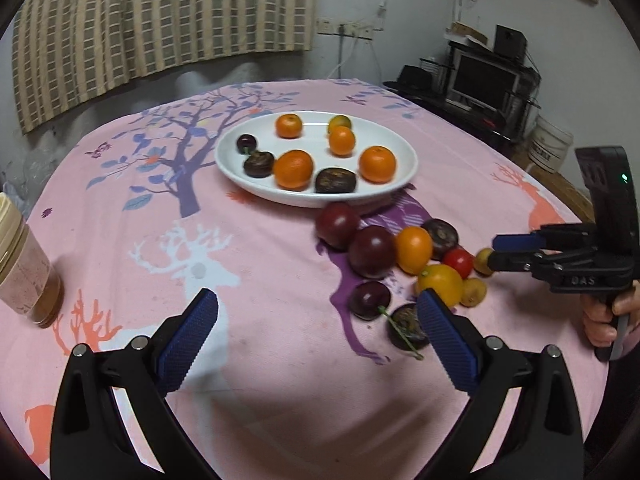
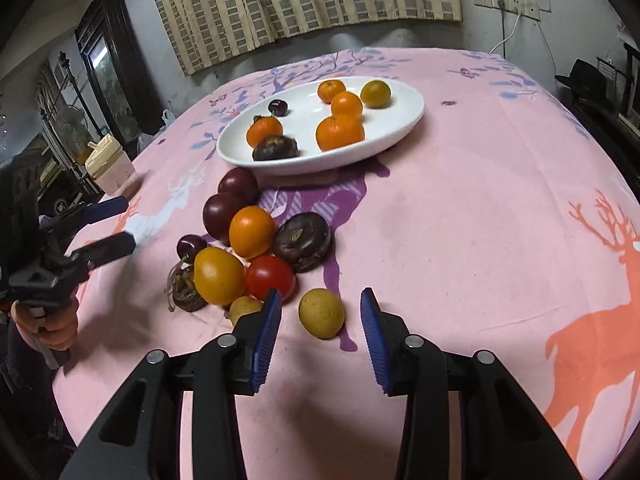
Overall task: Organize fruits
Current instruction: 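Grasp a small olive-green fruit with the right tool while the left tool reaches a small yellow fruit, then release the small fruits onto the white plate from both tools, then grasp a yellow citrus with the right tool while the left tool grasps a mangosteen, then carry the yellow citrus and mangosteen to the plate and open both tools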
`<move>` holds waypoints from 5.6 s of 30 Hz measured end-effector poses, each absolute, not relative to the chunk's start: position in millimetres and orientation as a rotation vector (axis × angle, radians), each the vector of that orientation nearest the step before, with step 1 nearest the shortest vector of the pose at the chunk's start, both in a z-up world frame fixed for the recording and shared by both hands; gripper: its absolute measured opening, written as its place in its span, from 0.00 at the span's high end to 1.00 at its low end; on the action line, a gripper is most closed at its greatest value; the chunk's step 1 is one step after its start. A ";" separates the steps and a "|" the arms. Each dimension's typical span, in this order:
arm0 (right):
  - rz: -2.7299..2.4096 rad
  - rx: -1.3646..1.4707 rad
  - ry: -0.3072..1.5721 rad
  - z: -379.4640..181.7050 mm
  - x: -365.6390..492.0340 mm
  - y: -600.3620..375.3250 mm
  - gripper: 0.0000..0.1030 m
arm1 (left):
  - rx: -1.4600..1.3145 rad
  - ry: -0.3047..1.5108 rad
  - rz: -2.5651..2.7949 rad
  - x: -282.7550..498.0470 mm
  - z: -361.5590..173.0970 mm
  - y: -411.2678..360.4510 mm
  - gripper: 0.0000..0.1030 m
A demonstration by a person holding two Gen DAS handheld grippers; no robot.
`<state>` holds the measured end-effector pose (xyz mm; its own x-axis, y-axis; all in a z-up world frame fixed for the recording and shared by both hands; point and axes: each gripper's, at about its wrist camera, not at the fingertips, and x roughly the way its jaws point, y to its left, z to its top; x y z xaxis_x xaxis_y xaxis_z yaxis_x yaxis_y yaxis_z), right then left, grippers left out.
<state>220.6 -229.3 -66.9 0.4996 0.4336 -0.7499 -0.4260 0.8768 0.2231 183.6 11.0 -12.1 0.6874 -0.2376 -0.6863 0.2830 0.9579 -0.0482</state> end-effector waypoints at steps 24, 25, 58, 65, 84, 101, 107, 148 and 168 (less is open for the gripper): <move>0.522 0.030 0.904 -64.4 219.2 -233.6 0.76 | 0.090 0.976 -0.497 199.8 -52.0 -112.0 0.62; 0.524 0.030 0.903 -64.3 218.6 -233.6 0.76 | 0.089 0.977 -0.488 202.5 -52.4 -113.0 0.63; 0.442 0.145 0.739 -18.5 341.2 -189.5 0.75 | -0.178 0.733 -0.294 320.6 20.6 -4.8 0.74; 0.459 0.102 0.724 -22.7 344.5 -181.9 0.51 | -0.247 0.736 -0.152 336.4 14.5 20.0 0.10; 0.754 -0.343 0.643 -27.6 205.7 -136.9 0.45 | -0.147 0.795 -0.028 236.4 -13.8 64.6 0.06; 0.715 -0.379 0.780 -57.2 205.3 -136.1 0.63 | -0.178 0.809 -0.045 216.7 -16.8 71.1 0.06; 0.683 -0.424 0.773 -61.3 209.5 -123.2 0.63 | -0.167 0.799 -0.053 215.9 -13.4 64.0 0.06; 0.685 -0.017 0.777 -28.5 229.4 -182.2 0.64 | 0.157 0.947 -0.440 193.1 -48.8 -37.3 0.63; 0.672 0.083 0.737 -23.9 239.1 -193.1 0.64 | 0.032 0.814 -0.494 191.7 -13.1 -23.0 0.64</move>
<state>239.2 -193.1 -23.9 0.5428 0.5935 -0.5943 -0.5374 0.7892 0.2973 191.7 -23.0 -13.1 0.5802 -0.4101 -0.7037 0.4346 0.8866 -0.1584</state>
